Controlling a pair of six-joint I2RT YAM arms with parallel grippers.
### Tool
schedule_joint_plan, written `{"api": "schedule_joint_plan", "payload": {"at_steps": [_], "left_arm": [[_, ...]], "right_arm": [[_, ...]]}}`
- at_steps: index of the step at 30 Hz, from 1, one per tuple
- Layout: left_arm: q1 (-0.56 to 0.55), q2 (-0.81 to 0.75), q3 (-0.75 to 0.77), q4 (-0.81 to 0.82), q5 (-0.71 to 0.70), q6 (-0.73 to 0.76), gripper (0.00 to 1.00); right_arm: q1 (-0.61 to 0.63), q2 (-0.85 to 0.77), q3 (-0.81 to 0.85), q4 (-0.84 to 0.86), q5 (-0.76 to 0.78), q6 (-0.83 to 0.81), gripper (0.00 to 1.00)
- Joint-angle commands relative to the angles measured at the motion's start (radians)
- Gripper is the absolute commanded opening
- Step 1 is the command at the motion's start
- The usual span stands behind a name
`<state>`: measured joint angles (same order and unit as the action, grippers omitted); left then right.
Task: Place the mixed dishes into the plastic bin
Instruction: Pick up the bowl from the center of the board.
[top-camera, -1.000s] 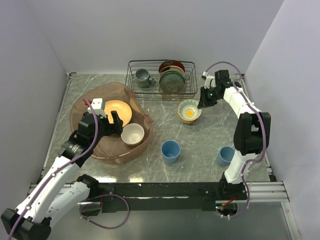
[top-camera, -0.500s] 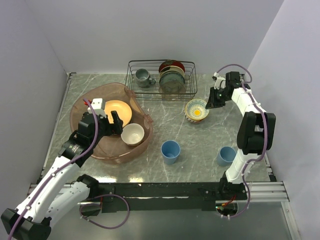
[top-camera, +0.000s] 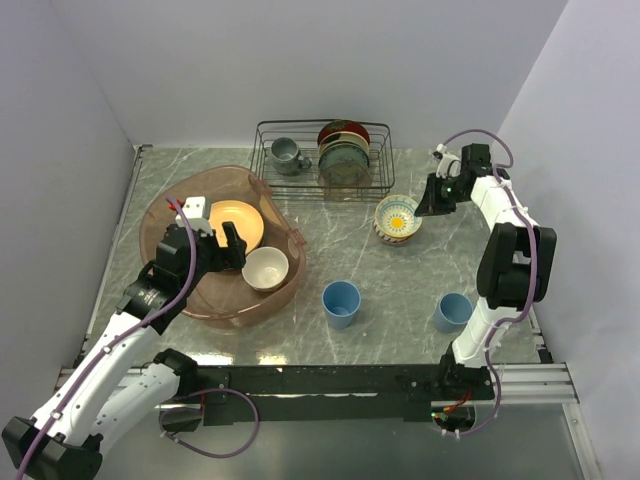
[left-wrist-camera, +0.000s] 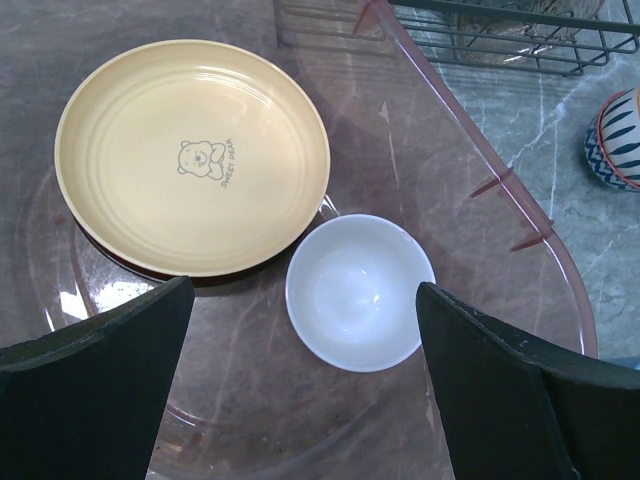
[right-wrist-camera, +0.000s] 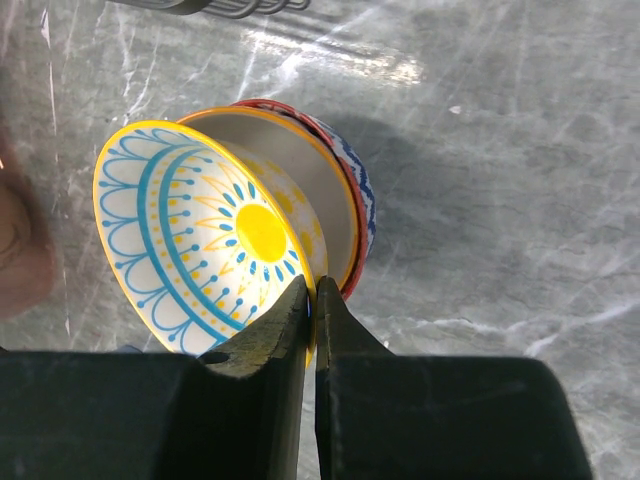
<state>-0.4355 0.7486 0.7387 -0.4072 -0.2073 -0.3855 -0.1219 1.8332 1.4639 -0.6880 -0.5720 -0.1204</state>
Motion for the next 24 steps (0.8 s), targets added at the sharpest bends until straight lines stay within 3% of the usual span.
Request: {"api": "schedule_joint_plan", "payload": {"at_steps": [1, 12, 18, 24], "left_arm": [[0.0, -0.008, 0.001, 0.047, 0.009, 0.011, 0.99], [0.0, -0.009, -0.001, 0.056, 0.045, 0.007, 0.99], [0.001, -0.051, -0.021, 0.094, 0.169, -0.058, 0.99], [0.0, -0.091, -0.035, 0.215, 0.357, -0.222, 0.99]], "right_arm": [[-0.025, -0.061, 0.006, 0.025, -0.051, 0.008, 0.06], [-0.062, -0.095, -0.028, 0.038, -0.086, 0.004, 0.05], [-0.087, -0.175, -0.057, 0.048, -0.121, 0.002, 0.03], [-0.094, -0.285, -0.109, 0.058, -0.181, -0.002, 0.03]]}}
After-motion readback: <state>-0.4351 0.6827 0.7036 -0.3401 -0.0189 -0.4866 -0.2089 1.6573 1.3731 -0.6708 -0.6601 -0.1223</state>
